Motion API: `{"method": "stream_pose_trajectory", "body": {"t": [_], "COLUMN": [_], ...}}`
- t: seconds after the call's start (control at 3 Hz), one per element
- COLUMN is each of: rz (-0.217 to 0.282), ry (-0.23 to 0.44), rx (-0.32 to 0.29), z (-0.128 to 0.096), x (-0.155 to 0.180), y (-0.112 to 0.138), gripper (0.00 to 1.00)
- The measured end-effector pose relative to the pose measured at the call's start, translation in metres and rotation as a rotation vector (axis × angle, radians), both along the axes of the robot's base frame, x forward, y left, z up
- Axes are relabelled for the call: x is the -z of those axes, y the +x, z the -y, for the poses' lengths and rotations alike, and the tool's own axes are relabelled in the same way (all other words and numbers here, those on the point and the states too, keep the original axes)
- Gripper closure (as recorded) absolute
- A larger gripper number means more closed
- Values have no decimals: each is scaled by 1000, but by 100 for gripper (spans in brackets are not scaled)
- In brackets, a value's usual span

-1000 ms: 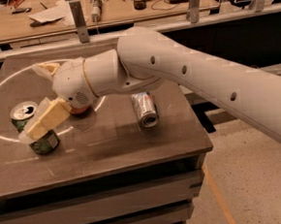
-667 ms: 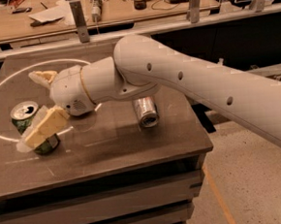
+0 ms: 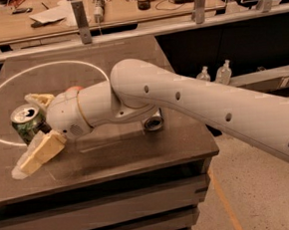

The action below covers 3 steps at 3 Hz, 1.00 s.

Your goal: Knock green can over

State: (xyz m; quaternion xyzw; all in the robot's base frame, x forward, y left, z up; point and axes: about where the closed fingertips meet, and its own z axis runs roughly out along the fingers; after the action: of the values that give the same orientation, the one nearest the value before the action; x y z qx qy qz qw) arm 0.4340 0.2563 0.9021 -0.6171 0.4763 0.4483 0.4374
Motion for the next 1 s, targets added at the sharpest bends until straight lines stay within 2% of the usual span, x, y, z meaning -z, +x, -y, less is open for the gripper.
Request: {"method": "stream_pose_trajectory", "body": {"t": [0.33, 0.67, 1.0], "rz": [32, 54, 41], "ry": [-31, -34, -23], "rx": [2, 34, 73], "z": [-7, -4, -4], "x": [8, 15, 21], "y": [-3, 5, 10], "gripper": [0, 0, 0]}}
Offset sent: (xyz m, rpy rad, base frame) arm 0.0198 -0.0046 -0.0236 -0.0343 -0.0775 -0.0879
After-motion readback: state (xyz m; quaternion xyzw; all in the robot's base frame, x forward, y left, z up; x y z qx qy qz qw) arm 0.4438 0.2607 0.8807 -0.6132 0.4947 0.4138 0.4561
